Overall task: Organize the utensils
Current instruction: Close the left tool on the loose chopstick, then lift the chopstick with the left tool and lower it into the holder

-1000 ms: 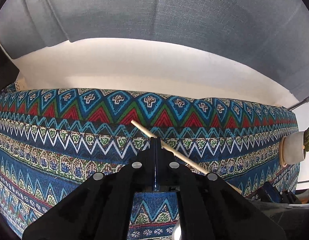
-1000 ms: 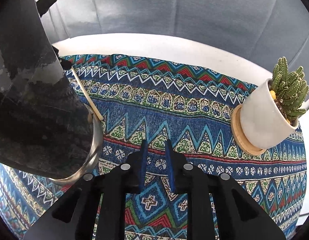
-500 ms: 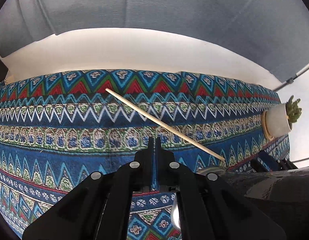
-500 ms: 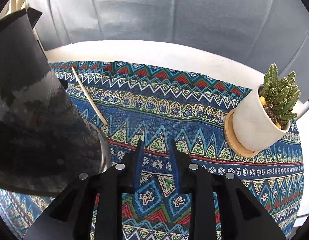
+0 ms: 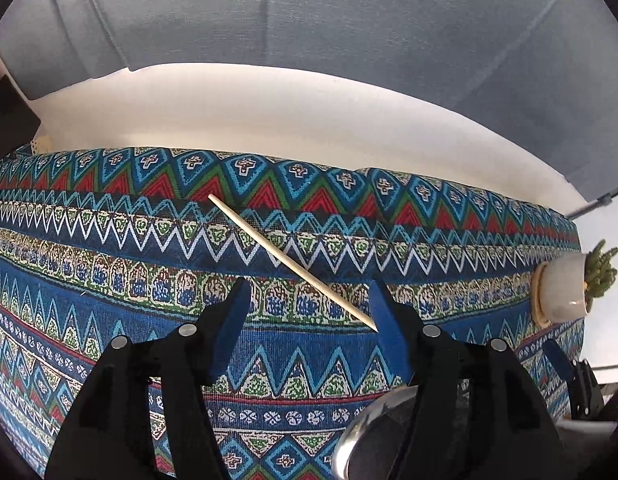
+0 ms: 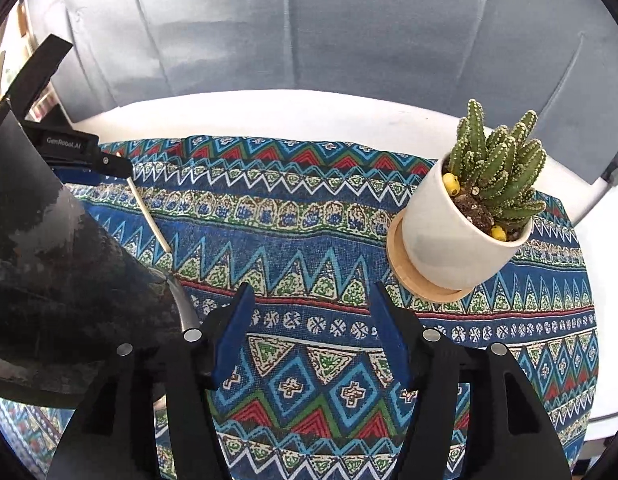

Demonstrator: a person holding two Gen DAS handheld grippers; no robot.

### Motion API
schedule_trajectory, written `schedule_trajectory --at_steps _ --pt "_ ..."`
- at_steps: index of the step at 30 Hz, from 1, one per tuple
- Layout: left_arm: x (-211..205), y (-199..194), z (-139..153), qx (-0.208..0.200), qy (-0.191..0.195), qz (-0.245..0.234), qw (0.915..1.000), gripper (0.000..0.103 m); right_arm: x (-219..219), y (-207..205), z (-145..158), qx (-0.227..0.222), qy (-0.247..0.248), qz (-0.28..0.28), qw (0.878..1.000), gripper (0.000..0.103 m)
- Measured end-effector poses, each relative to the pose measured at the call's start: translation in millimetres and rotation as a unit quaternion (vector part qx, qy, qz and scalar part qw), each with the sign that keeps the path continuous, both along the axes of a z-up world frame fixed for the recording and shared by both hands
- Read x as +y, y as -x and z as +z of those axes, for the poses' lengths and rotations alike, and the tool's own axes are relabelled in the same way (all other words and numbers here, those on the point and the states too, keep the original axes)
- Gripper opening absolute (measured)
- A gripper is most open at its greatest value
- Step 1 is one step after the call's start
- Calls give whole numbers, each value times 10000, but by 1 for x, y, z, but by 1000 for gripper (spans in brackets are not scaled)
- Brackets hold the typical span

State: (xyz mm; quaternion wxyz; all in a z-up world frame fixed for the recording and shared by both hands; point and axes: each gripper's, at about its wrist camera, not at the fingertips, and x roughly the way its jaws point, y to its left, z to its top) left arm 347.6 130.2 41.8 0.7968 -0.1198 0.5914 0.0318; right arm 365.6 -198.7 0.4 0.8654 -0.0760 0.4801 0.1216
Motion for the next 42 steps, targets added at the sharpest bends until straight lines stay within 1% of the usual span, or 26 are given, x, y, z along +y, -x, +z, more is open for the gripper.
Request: schedule_trajectory --at_steps 1,3,4,5,6,7,8,10,11,12,13,14,15,16,17,18,19,24,26,30,35,37,39,42 --pt "-1 -5 -3 56 -72 83 9999 63 1 0 -2 28 77 1 10000 61" --pt "1 -10 -8 210 -289 137 9993 63 2 -4 -9 131 216 10 9997 72" --pt "1 -12 -13 298 -343 98 9989 63 3 -5 -12 160 281 21 9995 72" --pt "0 -12 -12 200 -522 52 9984 63 4 -5 -14 176 319 42 9993 72" --pt "-1 -13 -13 204 -724 -1 9972 63 3 -5 -15 197 327 52 9993 72" --pt "-5 -12 -12 114 -879 -94 9960 61 3 -6 -16 201 323 53 9993 72" --pt "-4 -9 -9 18 -855 -149 9962 53 4 -6 -17 190 346 71 9992 71" --pt "-2 -6 -5 -78 -863 -168 9961 35 7 -7 -23 243 463 141 9985 58" --pt "-6 -6 -6 -80 -835 -178 9963 18 8 -8 -25 250 349 188 9989 47" --pt "-12 -7 -9 -68 -795 -172 9967 18 7 -8 -25 303 253 222 9990 34" --pt "-27 -7 -16 -92 -789 -204 9966 18 6 -8 -24 333 195 262 9989 28" --pt "-24 -5 -14 -119 -802 -241 9964 18 5 -7 -22 309 266 276 9988 22" --pt "-22 -3 -14 -141 -806 -244 9963 17 5 -6 -21 264 383 272 9986 21" --pt "-19 0 -13 -154 -798 -222 9964 16 2 -5 -18 242 399 253 9986 21" --pt "-18 11 -14 -155 -788 -188 9966 14 0 -6 -17 237 330 215 9989 21" --pt "-8 16 -12 -137 -743 -176 9970 5 -6 -4 -14 230 255 163 9993 21" --pt "9 31 -13 -108 -665 -165 9976 5 -9 -4 -12 208 235 114 9994 21" --pt "61 57 -6 -123 -421 109 9990 4 -26 2 9 28 125 32 9999 21" --pt "78 70 0 -174 -396 92 9990 4 -29 6 15 -70 108 30 9999 21" --pt "107 104 25 -452 -210 29 9988 4 -26 9 35 -365 63 60 9993 21" --pt "119 149 78 -955 -72 -136 9953 5 -22 35 72 -926 -210 234 9952 21" --pt "114 163 110 -1183 -17 -230 9927 5 -17 46 84 -1084 -316 325 9931 19" --pt "110 171 135 -1474 54 -348 9884 5 -13 58 97 -1237 -349 453 9907 12" --pt "102 189 176 -1907 107 -592 9798 5 -6 75 118 -1549 -338 570 9857 11"
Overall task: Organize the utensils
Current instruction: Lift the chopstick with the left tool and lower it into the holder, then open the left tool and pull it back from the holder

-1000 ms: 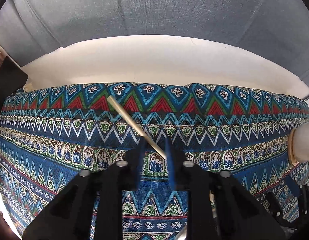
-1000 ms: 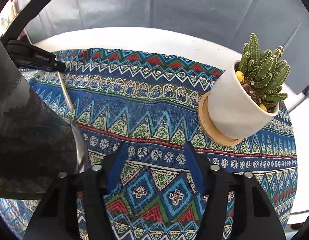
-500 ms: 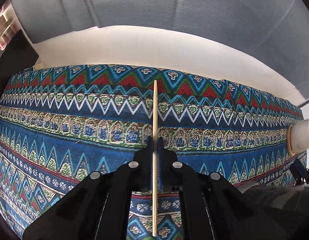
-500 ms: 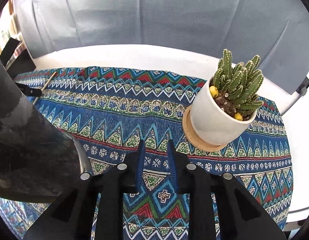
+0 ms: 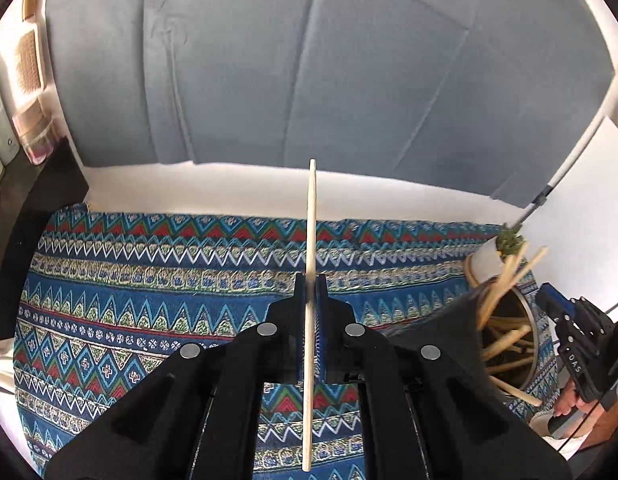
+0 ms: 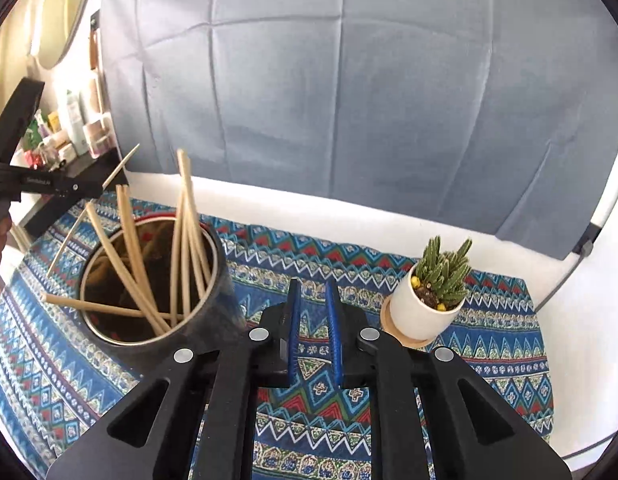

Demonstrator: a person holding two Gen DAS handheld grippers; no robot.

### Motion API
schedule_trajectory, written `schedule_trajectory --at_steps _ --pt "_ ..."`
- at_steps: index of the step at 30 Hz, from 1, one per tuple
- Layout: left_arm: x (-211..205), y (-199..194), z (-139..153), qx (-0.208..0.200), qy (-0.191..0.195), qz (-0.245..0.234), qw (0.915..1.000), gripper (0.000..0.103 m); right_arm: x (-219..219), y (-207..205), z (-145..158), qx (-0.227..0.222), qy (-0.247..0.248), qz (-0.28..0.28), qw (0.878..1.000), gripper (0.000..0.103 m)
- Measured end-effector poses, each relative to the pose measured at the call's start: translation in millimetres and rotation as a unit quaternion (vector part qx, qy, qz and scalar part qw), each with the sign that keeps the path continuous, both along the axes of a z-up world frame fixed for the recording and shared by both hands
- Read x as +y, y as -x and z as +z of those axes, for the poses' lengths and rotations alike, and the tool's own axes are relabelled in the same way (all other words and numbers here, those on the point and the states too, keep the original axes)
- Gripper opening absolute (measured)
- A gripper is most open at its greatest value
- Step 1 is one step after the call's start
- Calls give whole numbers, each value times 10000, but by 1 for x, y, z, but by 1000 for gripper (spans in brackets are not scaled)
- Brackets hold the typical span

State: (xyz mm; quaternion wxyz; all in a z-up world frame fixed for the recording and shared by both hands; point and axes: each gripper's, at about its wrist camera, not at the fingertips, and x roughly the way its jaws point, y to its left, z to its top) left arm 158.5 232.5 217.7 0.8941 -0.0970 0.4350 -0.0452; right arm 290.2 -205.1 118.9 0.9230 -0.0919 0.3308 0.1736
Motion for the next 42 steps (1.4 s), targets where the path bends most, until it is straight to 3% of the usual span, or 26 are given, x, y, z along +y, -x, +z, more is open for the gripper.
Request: schedule_trajectory --at_steps 7,12,14,17,21,25,30,34,39,42 --pt "-68 31 65 -1030 -137 -676 9923 5 6 27 36 -441 -394 231 9980 8" --pt "-132 43 80 -1907 -91 -1241 9737 5 11 38 43 -613 -885 475 9931 8" --pt "-144 49 83 -2284 11 -1486 9622 5 12 39 43 -693 -975 482 9916 8" --pt "-164 60 81 -3017 45 -1916 9339 5 15 38 38 -784 -1075 548 9896 8" --pt "-178 64 65 -3470 151 -2095 9140 5 19 33 28 -817 -1089 598 9889 8" --pt "-180 69 43 -3830 347 -2039 9003 5 19 25 14 -715 -1256 665 9873 8" --pt "-179 63 11 -3866 376 -1869 9023 5 18 17 -4 -688 -1356 513 9870 8" --pt "-177 49 -13 -3677 456 -1774 9118 5 23 10 -12 -553 -1315 505 9885 8" --pt "-176 39 -35 -3521 434 -1706 9193 5 25 9 -15 -602 -1180 500 9899 9" --pt "-166 38 -43 -3471 609 -1609 9219 5 24 10 -13 -625 -1101 514 9906 9"
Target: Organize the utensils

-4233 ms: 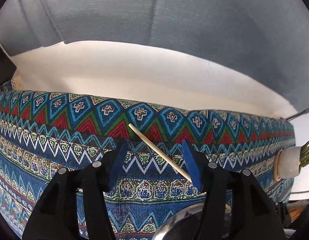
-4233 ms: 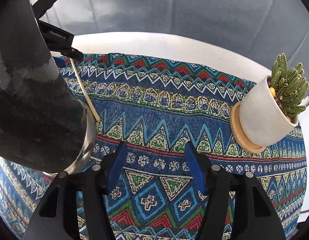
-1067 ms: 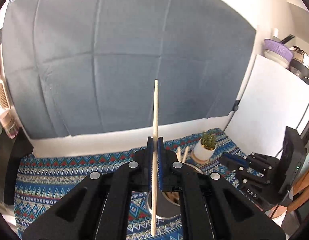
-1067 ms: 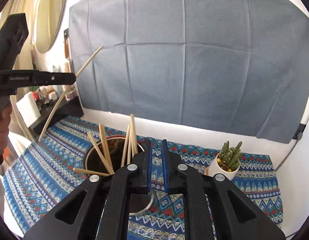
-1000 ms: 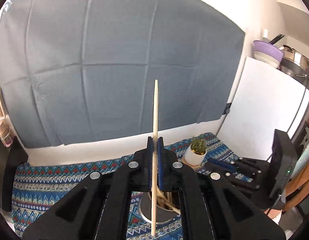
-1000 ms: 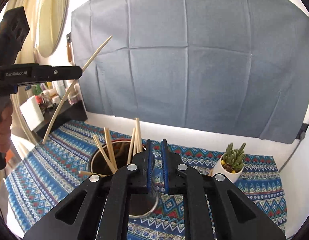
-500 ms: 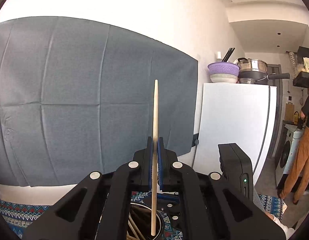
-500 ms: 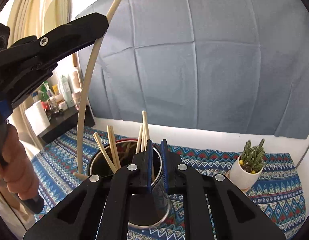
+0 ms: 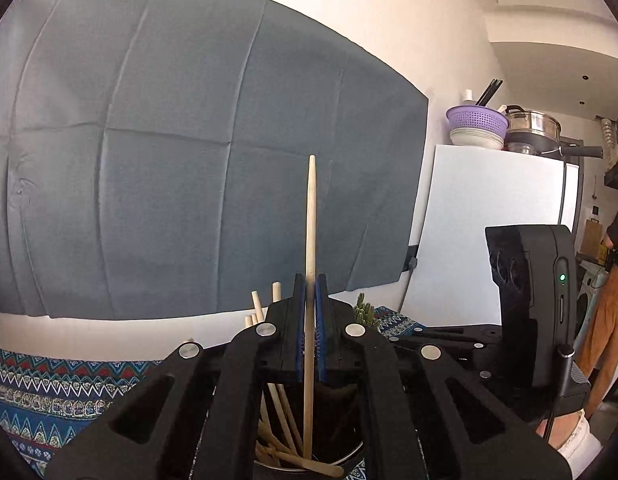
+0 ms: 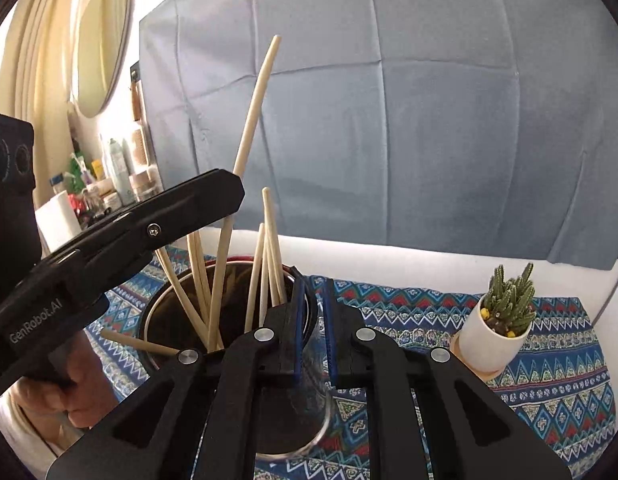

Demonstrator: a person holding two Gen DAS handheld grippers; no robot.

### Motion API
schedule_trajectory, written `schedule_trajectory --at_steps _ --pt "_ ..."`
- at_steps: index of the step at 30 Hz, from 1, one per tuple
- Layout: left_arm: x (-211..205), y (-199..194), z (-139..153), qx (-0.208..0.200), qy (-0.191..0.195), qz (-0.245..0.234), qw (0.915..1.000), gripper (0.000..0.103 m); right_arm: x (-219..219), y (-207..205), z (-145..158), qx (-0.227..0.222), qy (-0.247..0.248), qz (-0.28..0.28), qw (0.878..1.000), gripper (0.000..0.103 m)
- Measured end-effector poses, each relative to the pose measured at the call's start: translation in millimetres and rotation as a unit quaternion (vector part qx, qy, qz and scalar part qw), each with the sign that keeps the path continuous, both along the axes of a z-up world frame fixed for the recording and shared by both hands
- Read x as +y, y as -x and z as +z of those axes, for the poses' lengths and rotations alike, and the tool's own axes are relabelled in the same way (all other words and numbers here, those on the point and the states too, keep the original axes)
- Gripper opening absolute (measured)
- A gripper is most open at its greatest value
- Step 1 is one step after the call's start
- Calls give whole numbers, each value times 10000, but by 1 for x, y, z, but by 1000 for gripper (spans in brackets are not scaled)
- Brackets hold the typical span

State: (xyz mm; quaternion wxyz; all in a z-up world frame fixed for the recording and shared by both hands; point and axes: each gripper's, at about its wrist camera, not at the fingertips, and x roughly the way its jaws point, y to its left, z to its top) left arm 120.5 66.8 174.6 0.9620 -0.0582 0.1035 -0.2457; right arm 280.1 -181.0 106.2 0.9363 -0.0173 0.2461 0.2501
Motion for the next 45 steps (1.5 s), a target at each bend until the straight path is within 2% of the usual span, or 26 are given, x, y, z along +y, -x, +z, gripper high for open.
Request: schedule_trajectory --at_steps 1,2,4,5,6,7,8,9,10,12,13,14,18,21,25,33,38,45 --pt "2 1 -1 -12 23 18 10000 6 0 2 2 -75 71 -57 9999 9" --pt "4 3 -2 -38 27 59 10000 12 1 6 5 -190 203 -172 9995 10" --pt "8 6 1 -55 0 99 9999 35 -2 11 13 -324 344 -265 9985 10" --pt "10 7 3 -59 -16 134 9999 50 -6 13 16 -368 344 -303 9983 12" --pt "13 10 7 -116 8 203 9997 58 -9 15 21 -440 385 -403 9975 21" --pt "15 13 11 -197 32 263 9995 61 -12 18 24 -517 442 -521 9963 31" --pt "17 16 15 -250 12 332 9991 70 -16 20 27 -589 504 -660 9948 59" --pt "19 20 19 -287 -2 413 9987 79 -19 24 31 -688 538 -813 9929 72" --pt "21 23 23 -325 33 463 9984 82 -23 28 34 -793 522 -934 9911 72" --pt "26 32 29 -437 139 524 9976 98 -28 33 40 -854 633 -1143 9877 75" --pt "28 38 31 -528 163 562 9969 97 -29 36 43 -896 696 -1241 9858 79" --pt "29 43 33 -593 117 615 9963 97 -31 40 46 -970 715 -1361 9833 87" --pt "25 65 44 -742 -521 990 9910 97 -34 55 57 -1241 646 -1594 9773 93" --pt "22 83 49 -680 -905 1078 9877 97 -37 66 60 -1186 515 -1475 9806 94" --pt "15 113 51 -611 -1287 1099 9837 97 -34 86 60 -1129 619 -1385 9820 94" --pt "3 175 33 -502 -1825 1160 9751 97 -31 146 45 -1117 777 -1348 9815 95" --pt "4 207 10 -257 -1880 1206 9744 97 -29 186 22 -1013 681 -1243 9847 95" --pt "20 244 -25 191 -1403 1220 9824 97 -30 224 -19 -630 222 -1012 9926 95"
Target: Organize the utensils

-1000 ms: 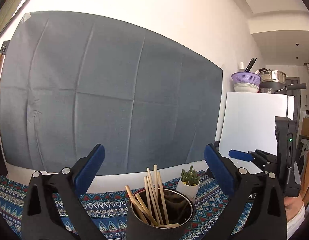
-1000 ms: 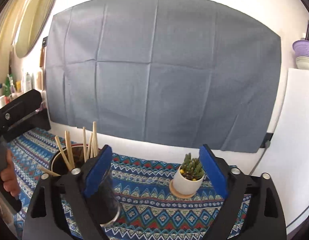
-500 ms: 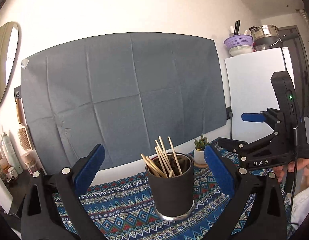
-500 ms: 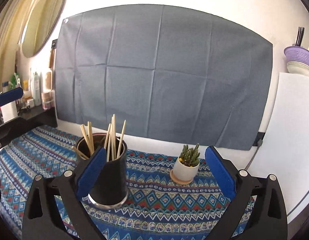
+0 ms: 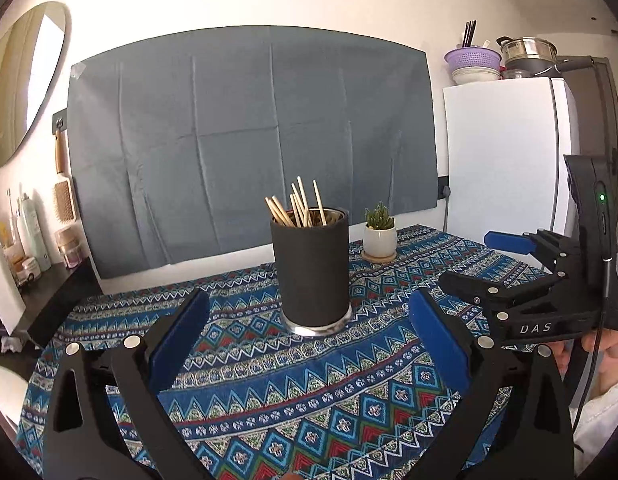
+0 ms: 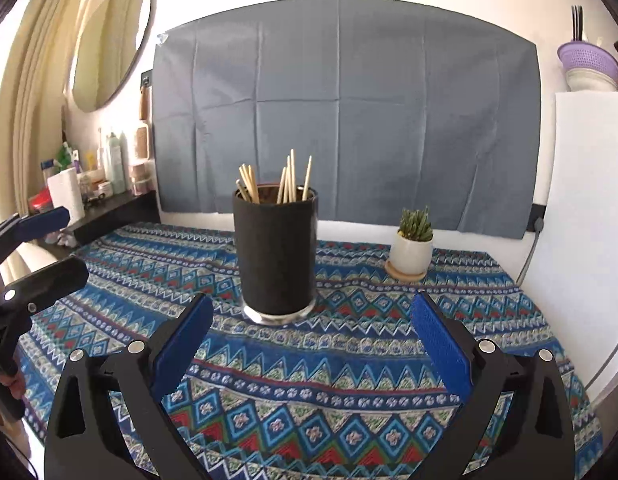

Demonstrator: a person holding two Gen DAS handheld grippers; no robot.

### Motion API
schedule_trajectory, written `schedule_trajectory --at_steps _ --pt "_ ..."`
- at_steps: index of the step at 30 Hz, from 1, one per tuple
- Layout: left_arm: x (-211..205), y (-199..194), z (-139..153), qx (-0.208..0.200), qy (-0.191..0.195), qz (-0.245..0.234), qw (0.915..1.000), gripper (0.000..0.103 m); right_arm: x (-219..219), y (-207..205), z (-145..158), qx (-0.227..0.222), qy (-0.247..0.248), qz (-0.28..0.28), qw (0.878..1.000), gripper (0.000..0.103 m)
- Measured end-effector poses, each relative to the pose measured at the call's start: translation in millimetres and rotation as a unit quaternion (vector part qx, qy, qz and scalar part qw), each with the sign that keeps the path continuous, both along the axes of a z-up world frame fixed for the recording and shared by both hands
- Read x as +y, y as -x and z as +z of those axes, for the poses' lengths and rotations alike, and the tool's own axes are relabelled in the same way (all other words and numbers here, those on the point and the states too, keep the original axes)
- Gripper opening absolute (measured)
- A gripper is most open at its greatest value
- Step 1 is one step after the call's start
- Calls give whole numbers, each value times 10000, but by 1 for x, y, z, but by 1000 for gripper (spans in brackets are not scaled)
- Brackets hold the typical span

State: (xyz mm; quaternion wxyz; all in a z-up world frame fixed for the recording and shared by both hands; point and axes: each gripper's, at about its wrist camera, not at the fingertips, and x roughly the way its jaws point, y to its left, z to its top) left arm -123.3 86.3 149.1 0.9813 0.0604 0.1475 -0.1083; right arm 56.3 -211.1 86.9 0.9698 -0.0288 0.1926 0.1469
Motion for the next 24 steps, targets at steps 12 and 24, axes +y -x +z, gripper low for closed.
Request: schedule_trajectory --at_steps 12,24 --pt "16 23 -54 190 733 199 9969 97 -4 42 -54 503 -332 -17 9982 95" --pt "13 12 -88 883 472 435 9940 97 1 51 -81 41 -127 41 9999 95"
